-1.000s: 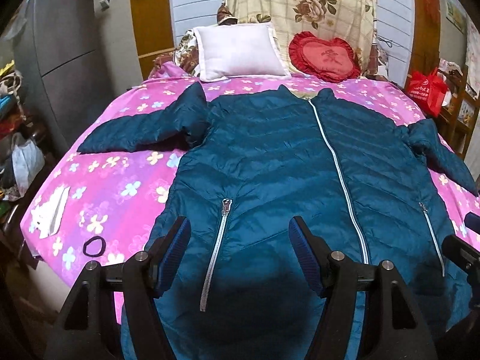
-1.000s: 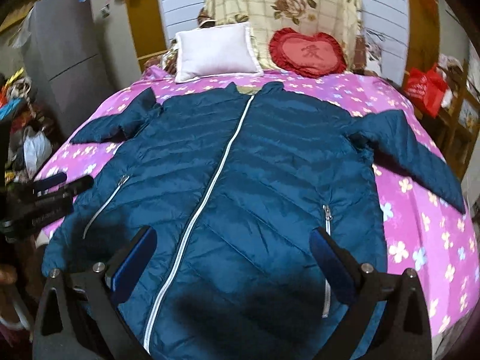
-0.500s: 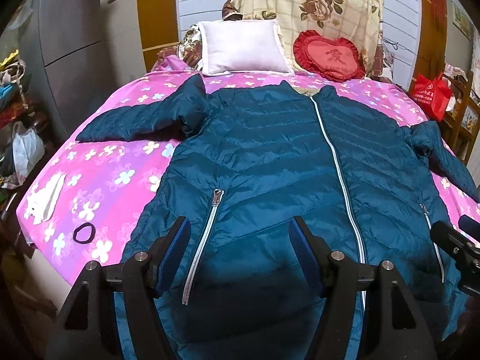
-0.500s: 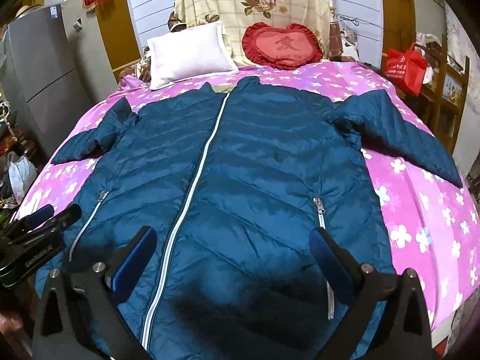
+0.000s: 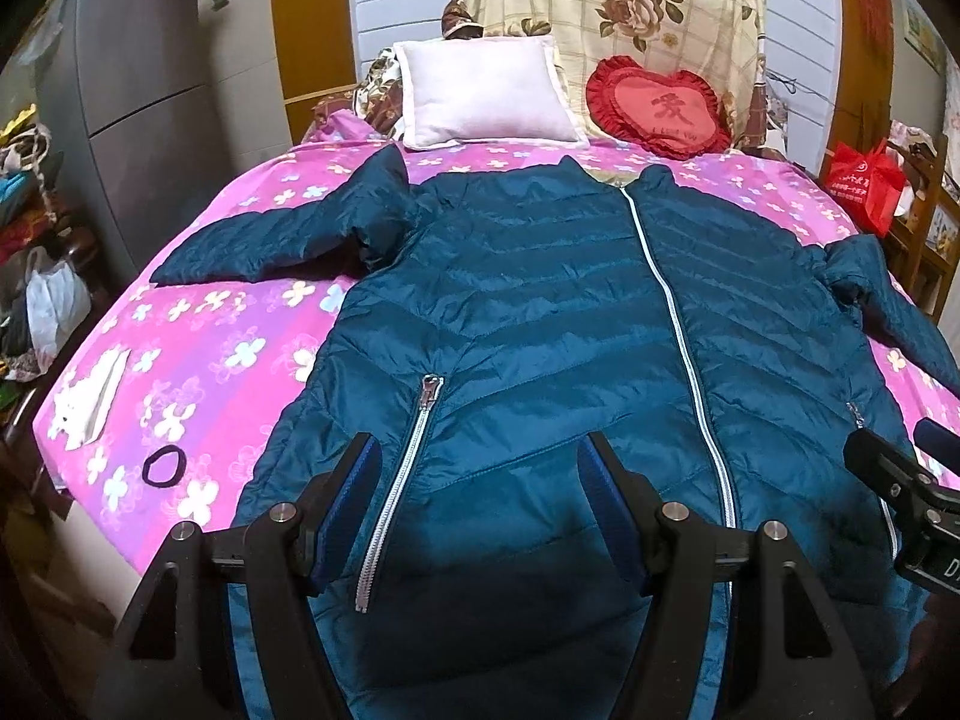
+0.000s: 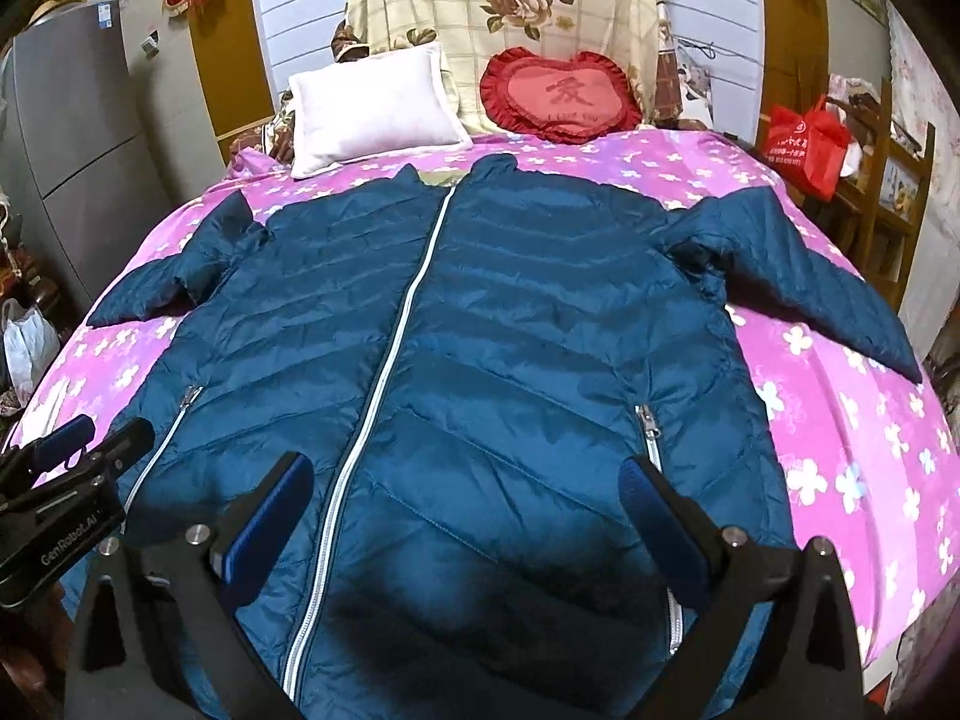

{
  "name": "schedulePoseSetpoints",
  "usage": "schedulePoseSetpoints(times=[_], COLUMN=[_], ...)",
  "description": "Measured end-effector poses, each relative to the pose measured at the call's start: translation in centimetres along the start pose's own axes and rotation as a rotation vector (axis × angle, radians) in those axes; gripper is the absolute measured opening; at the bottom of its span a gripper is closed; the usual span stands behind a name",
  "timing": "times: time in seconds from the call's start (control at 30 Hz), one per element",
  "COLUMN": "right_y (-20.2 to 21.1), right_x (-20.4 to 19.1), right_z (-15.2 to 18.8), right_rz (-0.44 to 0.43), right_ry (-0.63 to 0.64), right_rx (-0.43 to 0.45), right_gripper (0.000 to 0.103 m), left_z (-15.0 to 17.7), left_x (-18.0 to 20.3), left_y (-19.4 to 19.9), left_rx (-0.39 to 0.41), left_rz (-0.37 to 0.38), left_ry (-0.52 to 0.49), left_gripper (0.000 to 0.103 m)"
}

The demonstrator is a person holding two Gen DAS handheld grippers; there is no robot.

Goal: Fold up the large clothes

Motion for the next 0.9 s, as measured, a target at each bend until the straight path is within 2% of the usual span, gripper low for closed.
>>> schedulePoseSetpoints(times=[0.43,0.6,0.9], right_y=[-0.9,-1.6,-2.3], right_x=[0.4,0.5,0.6], right_z=[-0.1,-0.1,-0.1], right_rz=[0.0,0.012,0.02], right_ry=[-0.021,-0.02,-0.026], right_rx=[-0.012,-0.022,-0.032], right_gripper=[0.103,0.103,0.103], left_z=[0.1,0.3,0.0], left_x=[0.2,0.4,1.5], left_y=[-0.6,-0.8,-1.2], left_rx=[-0.005,0.009,0.002], left_rz=[0.003,-0.05,-0.01], left_ry=[0.005,-0.02,-0.033], left_gripper=[0.034,0.034,0.034])
Point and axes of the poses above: each gripper's, at about its wrist camera, not at the fingertips, and y roughly against the way its jaws point, x to its right, z to its underside, the point moved 6 cm from there along -y, roughly the way its jaws point, and after that the axes turned 5 degrees about -z, right-handed, at the moved point
